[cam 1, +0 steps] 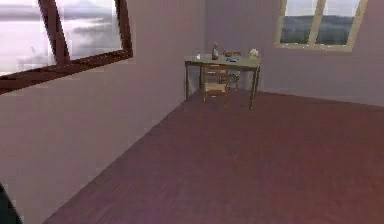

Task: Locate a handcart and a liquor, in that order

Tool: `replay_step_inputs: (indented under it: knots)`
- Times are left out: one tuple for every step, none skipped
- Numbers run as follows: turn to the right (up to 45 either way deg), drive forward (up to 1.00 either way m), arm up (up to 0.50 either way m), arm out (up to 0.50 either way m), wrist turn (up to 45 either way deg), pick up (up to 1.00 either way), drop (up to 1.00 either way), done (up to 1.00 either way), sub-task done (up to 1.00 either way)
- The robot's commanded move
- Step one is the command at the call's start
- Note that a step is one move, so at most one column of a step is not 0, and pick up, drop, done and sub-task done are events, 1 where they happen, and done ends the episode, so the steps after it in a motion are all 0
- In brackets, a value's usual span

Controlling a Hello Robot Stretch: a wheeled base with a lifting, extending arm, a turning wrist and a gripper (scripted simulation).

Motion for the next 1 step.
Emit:
replay_step_inputs:
  knots:
    - [3.0, 0.00, 0.00, 0.00, 0.0, 0.00, 0.00, 0.00, 0.00]
